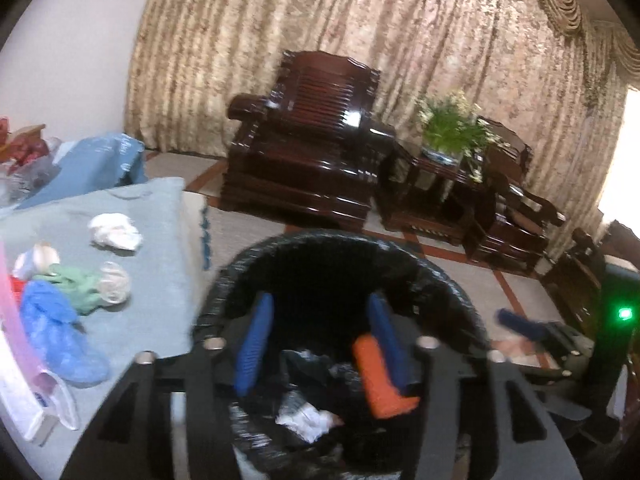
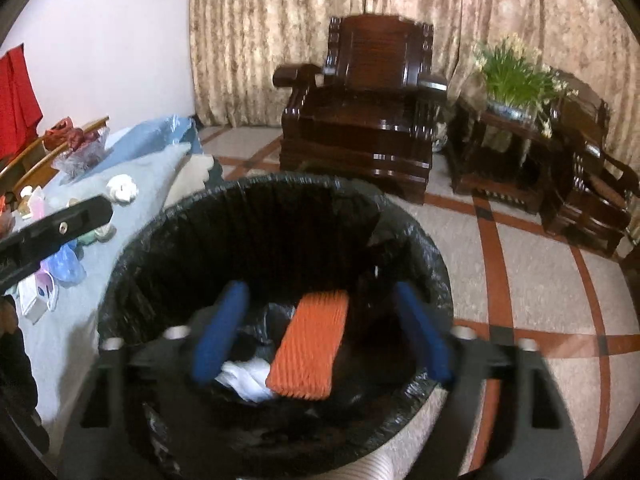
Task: Collect trash
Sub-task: 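Grasp the white medicine box with the left tool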
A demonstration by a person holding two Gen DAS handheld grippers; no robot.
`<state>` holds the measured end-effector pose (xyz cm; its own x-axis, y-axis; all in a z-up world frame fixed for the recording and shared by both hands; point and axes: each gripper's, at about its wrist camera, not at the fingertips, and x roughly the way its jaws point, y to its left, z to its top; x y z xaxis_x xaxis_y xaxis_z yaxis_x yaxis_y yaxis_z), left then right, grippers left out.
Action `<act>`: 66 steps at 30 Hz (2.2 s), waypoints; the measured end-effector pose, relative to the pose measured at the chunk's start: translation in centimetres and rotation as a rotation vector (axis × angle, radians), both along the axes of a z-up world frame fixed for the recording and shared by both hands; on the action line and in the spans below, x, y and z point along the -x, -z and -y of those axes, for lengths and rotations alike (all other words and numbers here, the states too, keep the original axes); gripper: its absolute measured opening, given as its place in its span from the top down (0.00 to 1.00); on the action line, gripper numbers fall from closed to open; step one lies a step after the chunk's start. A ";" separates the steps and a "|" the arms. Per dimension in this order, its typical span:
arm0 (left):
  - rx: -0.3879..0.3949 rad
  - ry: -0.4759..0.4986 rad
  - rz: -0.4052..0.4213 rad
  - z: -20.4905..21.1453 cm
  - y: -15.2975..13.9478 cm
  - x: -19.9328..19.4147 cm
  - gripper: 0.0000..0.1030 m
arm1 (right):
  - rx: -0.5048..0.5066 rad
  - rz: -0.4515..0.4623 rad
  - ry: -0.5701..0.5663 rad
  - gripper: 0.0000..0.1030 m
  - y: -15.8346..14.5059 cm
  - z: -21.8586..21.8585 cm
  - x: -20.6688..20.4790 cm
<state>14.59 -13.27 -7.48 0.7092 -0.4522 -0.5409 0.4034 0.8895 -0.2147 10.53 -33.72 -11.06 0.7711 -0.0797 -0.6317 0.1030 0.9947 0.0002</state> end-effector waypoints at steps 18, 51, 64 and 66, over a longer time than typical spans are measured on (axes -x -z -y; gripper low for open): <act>-0.193 -0.542 0.044 -15.7 0.8 4.5 0.27 | -0.076 0.107 -0.277 0.10 -2.5 -11.8 -1.5; -0.181 -0.726 -0.227 -24.3 8.1 3.4 0.30 | -0.045 0.075 -0.458 0.10 0.1 -20.3 -3.4; -0.155 -0.657 -0.264 -25.1 9.0 1.0 0.45 | -0.035 0.070 -0.493 0.10 0.0 -22.3 -3.7; -0.149 -0.652 -0.258 -25.2 8.8 1.3 0.47 | -0.034 0.070 -0.500 0.10 -0.1 -22.8 -3.9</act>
<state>13.27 11.93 -16.31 0.6513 0.1115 -0.7506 -0.2670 0.9596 -0.0892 14.43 -10.90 -10.98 0.7501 0.3300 -0.5732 -0.3877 0.9215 0.0231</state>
